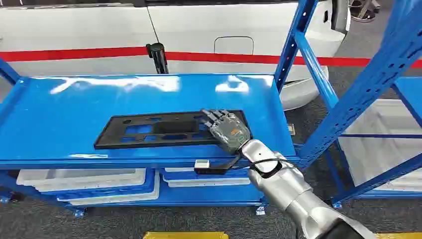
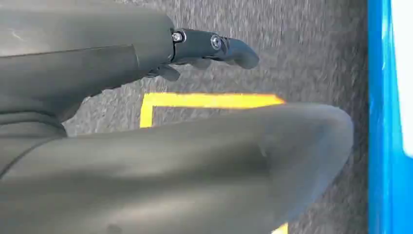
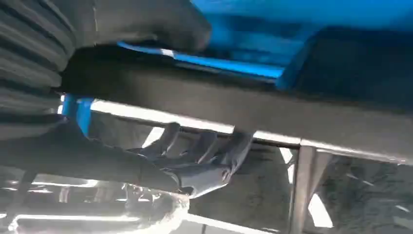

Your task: Take the parts from the cabinet and place them on the table.

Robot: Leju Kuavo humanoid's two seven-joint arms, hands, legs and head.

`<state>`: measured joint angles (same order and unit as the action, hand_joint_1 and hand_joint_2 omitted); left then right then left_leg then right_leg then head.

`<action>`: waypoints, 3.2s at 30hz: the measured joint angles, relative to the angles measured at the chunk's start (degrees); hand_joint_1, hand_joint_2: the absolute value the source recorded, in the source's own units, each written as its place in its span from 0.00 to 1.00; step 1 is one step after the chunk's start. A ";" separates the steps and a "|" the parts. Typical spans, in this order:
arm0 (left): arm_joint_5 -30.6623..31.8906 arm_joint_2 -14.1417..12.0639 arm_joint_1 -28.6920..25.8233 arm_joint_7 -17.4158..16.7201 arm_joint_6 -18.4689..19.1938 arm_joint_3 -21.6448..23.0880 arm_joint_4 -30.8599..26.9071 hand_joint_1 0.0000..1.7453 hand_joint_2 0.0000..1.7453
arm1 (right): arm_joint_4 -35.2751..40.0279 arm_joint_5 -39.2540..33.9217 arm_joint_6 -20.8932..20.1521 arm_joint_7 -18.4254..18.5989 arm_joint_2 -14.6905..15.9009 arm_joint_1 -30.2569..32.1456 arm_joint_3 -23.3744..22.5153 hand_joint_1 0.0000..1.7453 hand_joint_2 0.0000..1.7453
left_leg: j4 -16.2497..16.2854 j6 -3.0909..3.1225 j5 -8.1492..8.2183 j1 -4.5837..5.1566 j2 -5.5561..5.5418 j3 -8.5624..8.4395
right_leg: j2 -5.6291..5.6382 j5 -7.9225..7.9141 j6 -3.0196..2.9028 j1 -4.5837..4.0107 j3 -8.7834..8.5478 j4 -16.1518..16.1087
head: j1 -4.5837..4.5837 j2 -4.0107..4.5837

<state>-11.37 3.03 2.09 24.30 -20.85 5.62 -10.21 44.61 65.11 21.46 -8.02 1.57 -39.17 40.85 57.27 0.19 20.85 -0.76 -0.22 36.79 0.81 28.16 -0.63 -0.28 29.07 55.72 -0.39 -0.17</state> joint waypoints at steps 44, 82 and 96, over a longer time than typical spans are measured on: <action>1.51 0.79 0.82 -6.86 -0.03 -2.14 -0.02 0.00 1.00 | 22.56 -6.51 -0.33 -4.18 8.51 6.59 -2.43 1.00 1.00 | -0.12 -0.34 -0.40 -0.37 -0.12 0.23 | -0.84 -1.09 3.32 2.68 2.44 1.25 | 0.24 0.00; 1.31 1.16 0.89 -8.82 0.85 -1.42 0.02 0.00 1.00 | 18.99 -5.14 -0.50 -4.07 5.86 2.62 -2.45 1.00 1.00 | 13.58 -1.76 9.49 -0.56 0.53 6.92 | -1.01 -2.25 -0.72 1.92 2.82 0.65 | -0.35 0.00; 0.87 1.16 1.46 -8.58 0.91 -1.45 -0.02 0.00 1.00 | 15.60 -4.83 0.46 -3.54 4.20 -0.21 -3.26 1.00 1.00 | -1.29 2.43 3.47 -0.06 0.68 -4.74 | -1.04 0.36 1.21 1.42 10.08 7.81 | 0.00 0.00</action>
<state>-10.49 4.20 3.55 15.71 -19.93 4.17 -10.23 60.21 60.28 21.92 -11.56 5.77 -39.38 37.59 55.98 2.61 24.33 -0.82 0.46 32.05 -0.23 28.51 0.58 1.14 39.15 63.53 -0.39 -0.17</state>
